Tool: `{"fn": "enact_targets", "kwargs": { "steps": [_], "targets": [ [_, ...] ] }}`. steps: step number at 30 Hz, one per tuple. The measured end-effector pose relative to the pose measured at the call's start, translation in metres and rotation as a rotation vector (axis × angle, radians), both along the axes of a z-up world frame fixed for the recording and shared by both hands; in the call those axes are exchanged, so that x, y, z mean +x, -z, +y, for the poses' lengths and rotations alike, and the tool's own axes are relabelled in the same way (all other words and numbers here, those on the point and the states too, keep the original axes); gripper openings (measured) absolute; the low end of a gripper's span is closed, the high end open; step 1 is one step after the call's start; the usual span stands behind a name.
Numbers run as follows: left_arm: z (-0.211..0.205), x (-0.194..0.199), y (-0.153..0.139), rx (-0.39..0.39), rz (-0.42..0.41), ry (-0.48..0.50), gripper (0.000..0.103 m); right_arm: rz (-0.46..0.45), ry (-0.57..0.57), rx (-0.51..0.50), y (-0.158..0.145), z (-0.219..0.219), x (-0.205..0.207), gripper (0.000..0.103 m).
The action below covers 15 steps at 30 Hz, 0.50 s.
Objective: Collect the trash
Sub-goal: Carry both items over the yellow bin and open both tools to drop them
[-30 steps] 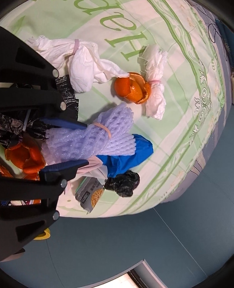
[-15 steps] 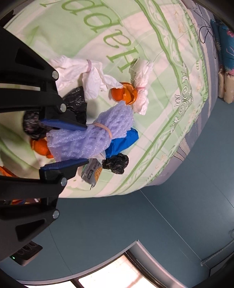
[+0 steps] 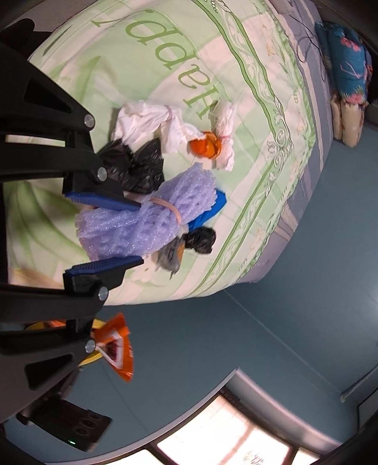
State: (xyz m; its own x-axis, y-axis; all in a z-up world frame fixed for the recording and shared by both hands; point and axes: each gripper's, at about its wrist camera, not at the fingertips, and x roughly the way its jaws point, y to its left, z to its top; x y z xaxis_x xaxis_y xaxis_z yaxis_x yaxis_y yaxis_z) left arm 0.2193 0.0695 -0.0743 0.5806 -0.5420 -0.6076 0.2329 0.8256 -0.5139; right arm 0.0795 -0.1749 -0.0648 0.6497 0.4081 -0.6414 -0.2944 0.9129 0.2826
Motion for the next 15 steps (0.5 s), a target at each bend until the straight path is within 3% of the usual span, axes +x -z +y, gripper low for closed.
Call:
{"fn": "enact_targets", "kwargs": {
  "steps": [15],
  "targets": [
    [-0.092, -0.055, -0.025, 0.020, -0.076, 0.212, 0.030, -0.117, 0.221, -0.011, -0.044, -0.082, -0.043, 0.036]
  ]
}}
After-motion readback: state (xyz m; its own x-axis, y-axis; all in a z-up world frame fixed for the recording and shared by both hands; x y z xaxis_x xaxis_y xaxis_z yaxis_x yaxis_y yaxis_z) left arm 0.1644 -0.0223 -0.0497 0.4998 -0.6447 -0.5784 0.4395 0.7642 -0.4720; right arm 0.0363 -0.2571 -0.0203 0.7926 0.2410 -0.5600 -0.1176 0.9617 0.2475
